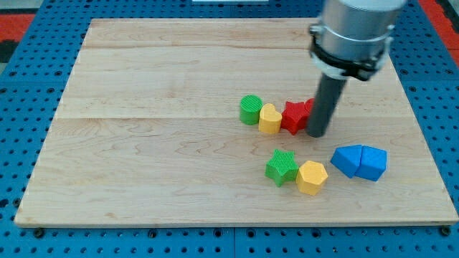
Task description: Move the red star to the center
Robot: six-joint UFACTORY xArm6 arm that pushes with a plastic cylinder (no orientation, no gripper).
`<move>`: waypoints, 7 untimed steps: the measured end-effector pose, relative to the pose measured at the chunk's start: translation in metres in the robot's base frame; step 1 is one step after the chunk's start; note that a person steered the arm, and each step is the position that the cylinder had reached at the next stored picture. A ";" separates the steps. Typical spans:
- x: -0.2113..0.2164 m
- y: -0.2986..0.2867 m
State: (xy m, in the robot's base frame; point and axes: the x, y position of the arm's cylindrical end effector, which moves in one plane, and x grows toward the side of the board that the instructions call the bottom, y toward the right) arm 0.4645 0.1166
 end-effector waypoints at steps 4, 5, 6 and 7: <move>-0.043 -0.088; -0.060 -0.140; -0.083 -0.140; -0.091 -0.141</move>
